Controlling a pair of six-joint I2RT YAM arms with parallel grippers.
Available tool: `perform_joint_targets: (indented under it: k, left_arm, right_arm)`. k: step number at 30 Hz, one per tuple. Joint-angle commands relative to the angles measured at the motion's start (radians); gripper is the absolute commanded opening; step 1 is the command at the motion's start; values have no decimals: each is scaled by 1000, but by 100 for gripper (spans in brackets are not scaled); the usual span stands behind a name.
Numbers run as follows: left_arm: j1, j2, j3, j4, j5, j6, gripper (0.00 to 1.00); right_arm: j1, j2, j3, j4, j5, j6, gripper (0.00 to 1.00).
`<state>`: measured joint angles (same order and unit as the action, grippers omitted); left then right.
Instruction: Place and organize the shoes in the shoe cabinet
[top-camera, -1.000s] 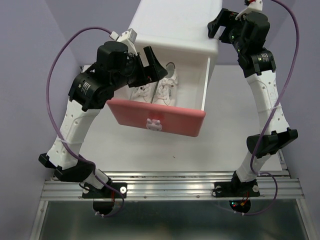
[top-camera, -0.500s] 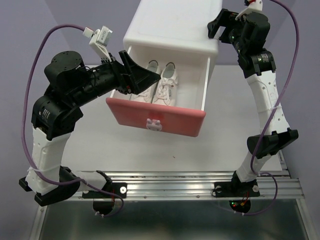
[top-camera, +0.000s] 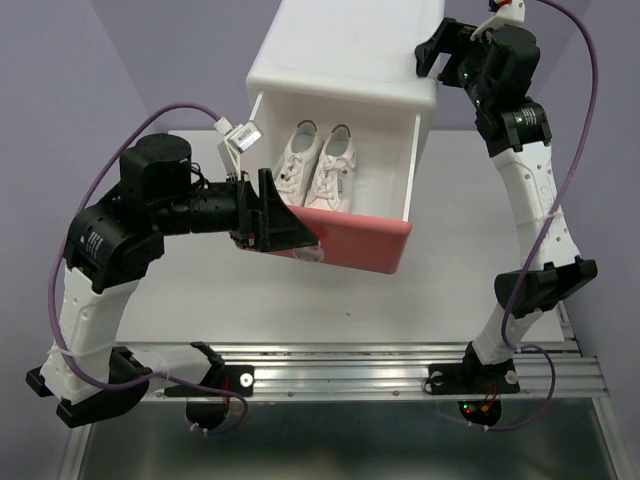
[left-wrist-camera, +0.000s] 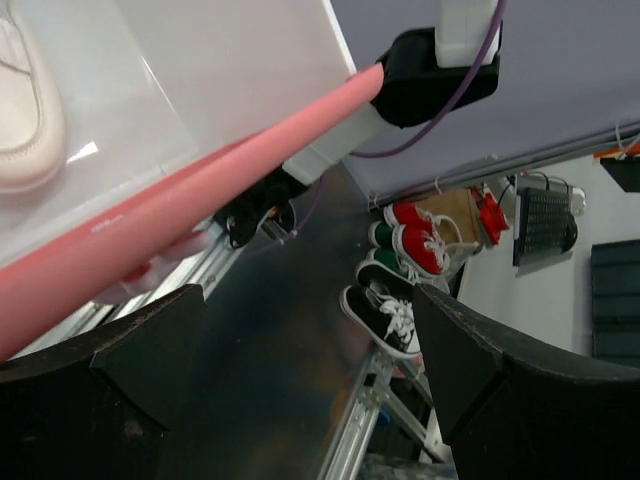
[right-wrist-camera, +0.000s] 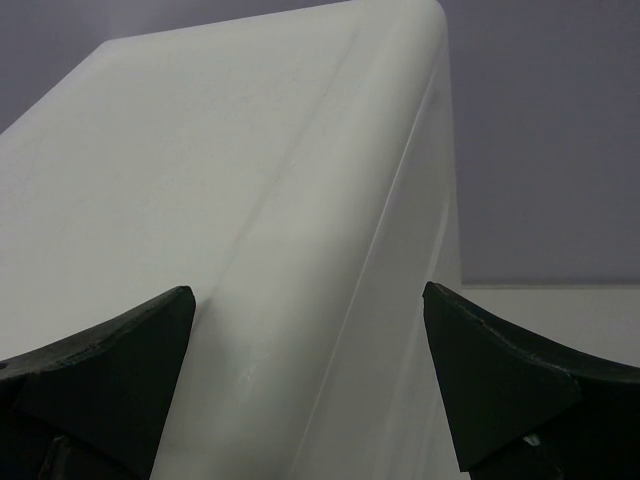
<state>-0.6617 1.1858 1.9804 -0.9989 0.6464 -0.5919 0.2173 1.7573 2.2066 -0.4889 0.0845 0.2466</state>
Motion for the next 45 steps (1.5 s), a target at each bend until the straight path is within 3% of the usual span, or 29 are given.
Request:
perform_joint_targets:
  k: [1,5,7,10,16,23,30,37,41,45]
  left_arm:
    - [-10,-15,28,-125,99,72,95]
    - [-13,-80,-69,-124,9,55,95]
    - [-13,-112,-146,-122,-158,35,95]
    - [-13,-135,-213,-80,-282,40,95]
    - [-13,-46,-230,123,-346,145,95]
    - [-13,17,-216,210,-426,228,96]
    - [-13,55,-305,460,-447,193,97]
    - [-21,181,-373,692,-666,147,97]
    - [-21,293,-322,769,-772,69,97]
    - [-22,422,-177,770,-800,49,97]
  right_arm:
    - [-12,113,-94,-455,14,-148,100]
    - [-12,107,-93,-451,27,-155,100]
    - [-12,102,-99,-451,34,-155,100]
    - [-12,99,-105,-450,37,-150,100]
    - [-12,99,-76,-459,49,-158,100]
    - [-12,77,-79,-458,51,-152,100]
    - [-12,56,-120,-435,40,-121,100]
    - [-12,56,-123,-422,14,-115,100]
    - [-12,36,-166,-395,-11,-99,100]
    - [-12,7,-197,-373,-2,-89,100]
